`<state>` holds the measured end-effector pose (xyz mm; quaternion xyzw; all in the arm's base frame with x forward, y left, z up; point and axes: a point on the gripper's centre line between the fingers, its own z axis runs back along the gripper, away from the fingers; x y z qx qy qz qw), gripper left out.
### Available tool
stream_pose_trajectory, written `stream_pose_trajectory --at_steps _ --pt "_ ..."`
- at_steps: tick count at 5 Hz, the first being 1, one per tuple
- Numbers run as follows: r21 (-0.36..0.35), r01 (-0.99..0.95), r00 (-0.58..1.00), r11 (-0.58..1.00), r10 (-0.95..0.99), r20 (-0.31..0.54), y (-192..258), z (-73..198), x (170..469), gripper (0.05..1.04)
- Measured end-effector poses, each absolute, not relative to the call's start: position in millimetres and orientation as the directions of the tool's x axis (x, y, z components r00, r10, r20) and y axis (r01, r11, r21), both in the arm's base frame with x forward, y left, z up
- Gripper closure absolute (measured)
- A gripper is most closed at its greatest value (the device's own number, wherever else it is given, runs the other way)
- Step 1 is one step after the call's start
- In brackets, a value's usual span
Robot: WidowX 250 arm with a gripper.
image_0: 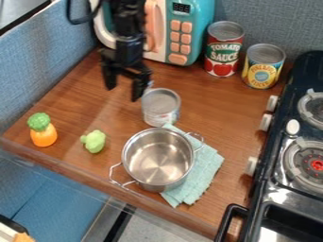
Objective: Move the can at the above of the silver pot
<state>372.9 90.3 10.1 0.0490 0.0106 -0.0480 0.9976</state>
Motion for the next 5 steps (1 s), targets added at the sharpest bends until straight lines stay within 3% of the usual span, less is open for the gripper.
stream_pose_trajectory --at_steps 3,5 --pt "0.021 0.200 0.980 0.979 -0.201 0.002 15 1 403 0.083" --pt "0.022 0.198 0.980 0.980 -0.198 0.000 11 1 403 0.083"
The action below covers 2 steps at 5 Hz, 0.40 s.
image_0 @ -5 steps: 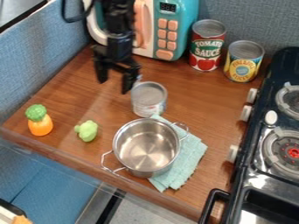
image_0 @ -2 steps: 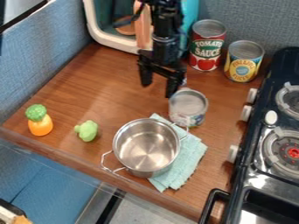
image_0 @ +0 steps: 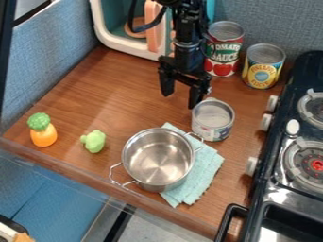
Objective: Move the can at the above of the silver pot
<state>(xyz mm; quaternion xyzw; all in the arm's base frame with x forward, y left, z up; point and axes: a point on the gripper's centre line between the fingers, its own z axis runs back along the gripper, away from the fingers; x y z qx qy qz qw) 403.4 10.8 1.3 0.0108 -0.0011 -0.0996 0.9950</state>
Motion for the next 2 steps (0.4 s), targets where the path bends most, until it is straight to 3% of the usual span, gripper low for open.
stream_pose_trajectory --at_steps 2 --pt "0.050 0.064 0.994 0.997 -0.068 0.085 49 28 380 0.083"
